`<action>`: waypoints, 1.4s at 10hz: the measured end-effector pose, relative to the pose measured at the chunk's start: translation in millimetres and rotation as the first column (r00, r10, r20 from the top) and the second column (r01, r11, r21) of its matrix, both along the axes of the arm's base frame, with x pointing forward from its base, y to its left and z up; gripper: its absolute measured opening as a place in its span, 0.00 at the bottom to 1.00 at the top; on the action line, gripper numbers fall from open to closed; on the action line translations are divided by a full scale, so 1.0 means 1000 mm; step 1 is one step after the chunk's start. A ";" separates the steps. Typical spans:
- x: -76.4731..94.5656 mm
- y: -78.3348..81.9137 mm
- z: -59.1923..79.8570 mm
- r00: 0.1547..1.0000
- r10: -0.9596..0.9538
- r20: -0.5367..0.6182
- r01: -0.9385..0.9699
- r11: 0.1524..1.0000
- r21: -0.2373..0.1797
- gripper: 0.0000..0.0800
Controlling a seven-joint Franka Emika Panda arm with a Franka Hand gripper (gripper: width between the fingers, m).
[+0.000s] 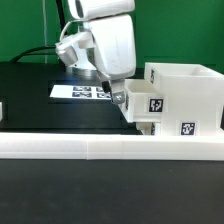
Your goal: Assemble drawer
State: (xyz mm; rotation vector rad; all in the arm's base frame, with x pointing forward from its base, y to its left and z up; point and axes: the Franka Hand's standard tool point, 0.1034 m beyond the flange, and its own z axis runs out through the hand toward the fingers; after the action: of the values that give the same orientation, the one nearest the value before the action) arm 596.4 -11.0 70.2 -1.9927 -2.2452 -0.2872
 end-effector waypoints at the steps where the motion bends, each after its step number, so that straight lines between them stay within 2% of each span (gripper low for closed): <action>1: 0.001 0.003 0.000 1.000 -0.006 0.000 0.006 1.000 0.000 0.81; 3: 0.001 0.006 0.000 0.999 -0.034 0.001 0.034 0.999 -0.013 0.81; 10: 0.000 0.007 -0.003 0.999 -0.042 -0.006 0.042 0.999 -0.020 0.81; 11: 0.000 0.009 -0.004 0.999 -0.049 -0.009 0.049 0.999 -0.025 0.81; 13: 0.001 0.024 -0.002 0.998 -0.063 -0.012 0.063 0.998 -0.029 0.81; 14: 0.002 0.025 -0.001 0.998 -0.055 -0.008 0.055 0.998 -0.037 0.81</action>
Offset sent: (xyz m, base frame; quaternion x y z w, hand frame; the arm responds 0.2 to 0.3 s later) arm -0.0045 0.0092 -0.0021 0.0141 -0.0068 0.0279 0.9995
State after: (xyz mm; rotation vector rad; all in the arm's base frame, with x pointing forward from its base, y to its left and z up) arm 598.1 13.6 69.0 -2.0721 -2.2088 -0.2431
